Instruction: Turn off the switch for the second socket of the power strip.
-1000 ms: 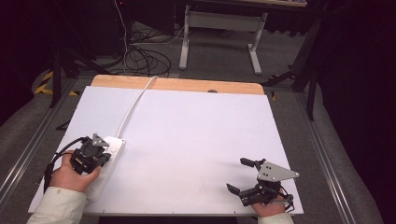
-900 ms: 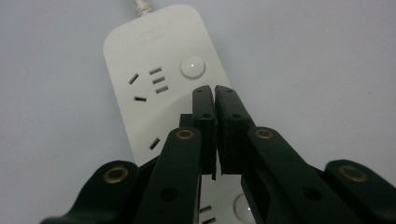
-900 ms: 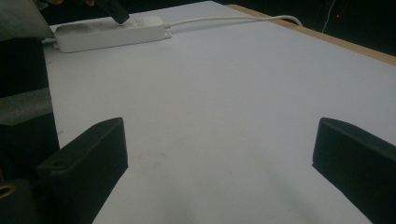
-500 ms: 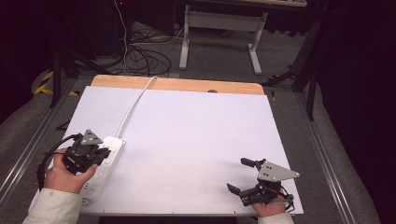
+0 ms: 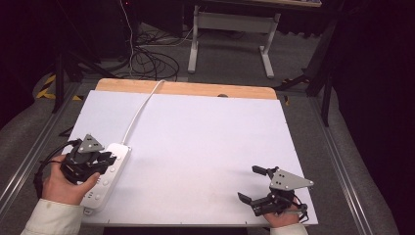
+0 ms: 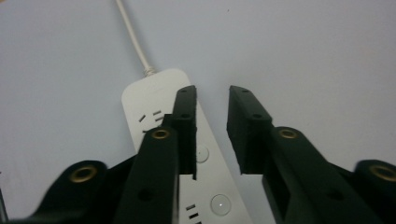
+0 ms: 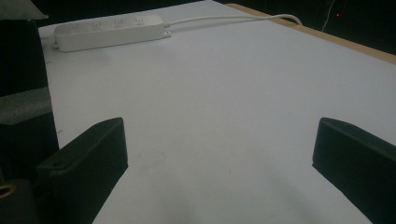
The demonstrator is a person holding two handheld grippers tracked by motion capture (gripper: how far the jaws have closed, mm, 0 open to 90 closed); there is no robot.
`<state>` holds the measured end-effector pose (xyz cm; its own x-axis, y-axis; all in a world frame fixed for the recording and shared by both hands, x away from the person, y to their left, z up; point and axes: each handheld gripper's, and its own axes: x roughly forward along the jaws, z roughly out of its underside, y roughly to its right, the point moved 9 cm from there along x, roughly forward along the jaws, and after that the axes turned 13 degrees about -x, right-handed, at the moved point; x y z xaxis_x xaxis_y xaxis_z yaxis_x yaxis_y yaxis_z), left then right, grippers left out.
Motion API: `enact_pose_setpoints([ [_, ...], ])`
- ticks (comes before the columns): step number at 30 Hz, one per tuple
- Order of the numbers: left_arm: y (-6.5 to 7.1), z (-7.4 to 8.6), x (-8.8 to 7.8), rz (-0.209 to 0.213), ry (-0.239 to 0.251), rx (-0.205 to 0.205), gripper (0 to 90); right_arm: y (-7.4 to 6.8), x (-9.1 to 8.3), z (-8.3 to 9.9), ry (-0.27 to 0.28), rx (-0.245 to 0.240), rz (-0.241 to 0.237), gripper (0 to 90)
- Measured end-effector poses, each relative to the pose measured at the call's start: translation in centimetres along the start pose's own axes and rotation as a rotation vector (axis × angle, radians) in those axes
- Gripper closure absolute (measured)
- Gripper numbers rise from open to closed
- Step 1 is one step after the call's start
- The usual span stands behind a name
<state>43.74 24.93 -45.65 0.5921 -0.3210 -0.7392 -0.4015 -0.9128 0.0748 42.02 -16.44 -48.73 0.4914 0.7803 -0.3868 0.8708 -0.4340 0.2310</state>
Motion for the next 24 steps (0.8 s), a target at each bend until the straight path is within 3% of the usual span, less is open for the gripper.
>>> enact_pose_setpoints([
  [1, 0.1, -0.2, -0.2, 0.017, 0.016, 0.011, 57.3, 0.0, 0.0, 0.0, 0.000, -0.001, 0.000, 3.6],
  [3, 0.6, -0.5, -0.5, 0.070, 0.050, 0.009, 53.7, 0.0, 0.0, 0.0, -0.001, -0.001, 0.001, 3.6],
  [8, 1.5, -1.1, -1.2, 0.125, 0.135, 0.016, 36.3, 0.0, 0.0, 0.0, -0.002, 0.001, -0.001, 3.6],
  [12, 2.2, -1.1, -1.6, 0.181, 0.164, 0.002, 33.2, 0.0, -0.1, 0.0, 0.002, 0.001, 0.000, 3.6],
  [13, 2.3, -0.9, -1.7, 0.203, 0.151, -0.015, 29.4, 0.0, -0.1, 0.0, 0.004, 0.003, 0.000, 3.6],
  [15, 2.8, -0.9, -1.9, 0.256, 0.173, -0.023, 29.3, 0.0, -0.1, 0.0, 0.005, 0.003, 0.000, 3.6],
  [18, 3.2, -1.0, -2.1, 0.273, 0.233, -0.008, 25.3, 0.0, -0.1, 0.0, 0.003, 0.002, -0.001, 3.6],
  [24, 4.2, -0.4, -2.5, 0.312, 0.301, 0.017, 18.3, 0.0, -0.2, 0.0, 0.006, 0.006, 0.000, 3.6],
])
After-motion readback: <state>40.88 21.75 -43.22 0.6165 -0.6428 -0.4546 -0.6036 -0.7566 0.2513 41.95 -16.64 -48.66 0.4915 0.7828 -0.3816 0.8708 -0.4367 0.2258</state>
